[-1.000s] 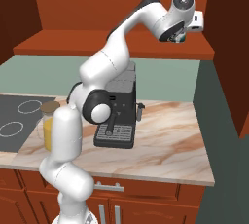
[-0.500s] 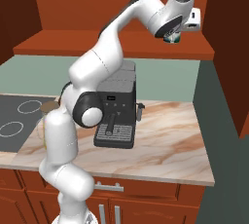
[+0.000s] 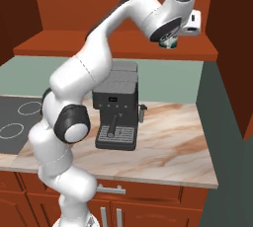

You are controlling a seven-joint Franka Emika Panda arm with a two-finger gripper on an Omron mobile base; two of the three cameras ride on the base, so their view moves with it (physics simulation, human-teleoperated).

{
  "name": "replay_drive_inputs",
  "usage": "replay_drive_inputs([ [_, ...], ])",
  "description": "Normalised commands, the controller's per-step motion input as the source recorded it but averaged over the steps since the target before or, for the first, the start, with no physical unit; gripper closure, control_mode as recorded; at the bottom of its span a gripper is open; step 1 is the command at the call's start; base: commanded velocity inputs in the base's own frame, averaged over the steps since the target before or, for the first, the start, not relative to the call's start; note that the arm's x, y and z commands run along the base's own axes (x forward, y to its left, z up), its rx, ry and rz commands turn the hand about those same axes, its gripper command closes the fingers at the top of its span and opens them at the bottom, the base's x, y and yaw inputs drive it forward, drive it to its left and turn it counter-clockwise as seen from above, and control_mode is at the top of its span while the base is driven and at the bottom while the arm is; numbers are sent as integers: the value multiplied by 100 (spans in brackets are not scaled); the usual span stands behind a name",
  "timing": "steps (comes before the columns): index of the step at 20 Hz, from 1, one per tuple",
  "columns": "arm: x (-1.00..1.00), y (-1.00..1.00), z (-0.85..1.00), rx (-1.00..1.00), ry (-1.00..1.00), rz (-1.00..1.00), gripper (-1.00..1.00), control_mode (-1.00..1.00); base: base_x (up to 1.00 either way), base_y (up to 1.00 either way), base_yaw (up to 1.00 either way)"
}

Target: There is a tray on the dining counter. Grab the cup, mug, and pitcher and place them on the tray. The pitcher may be placed next to the tray if it cannot fit the tray.

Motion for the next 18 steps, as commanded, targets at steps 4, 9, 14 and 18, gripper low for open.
replay_drive_inputs([
  [4,-90,33,-21,-4,-6,-1,100,-100,0,0,0],
  [9,-100,49,-19,-7,-4,0,100,-100,0,0,0],
  [14,-100,66,-10,-10,-5,0,100,-100,0,0,0],
  [18,-98,75,-3,-7,-4,0,100,-100,0,0,0],
])
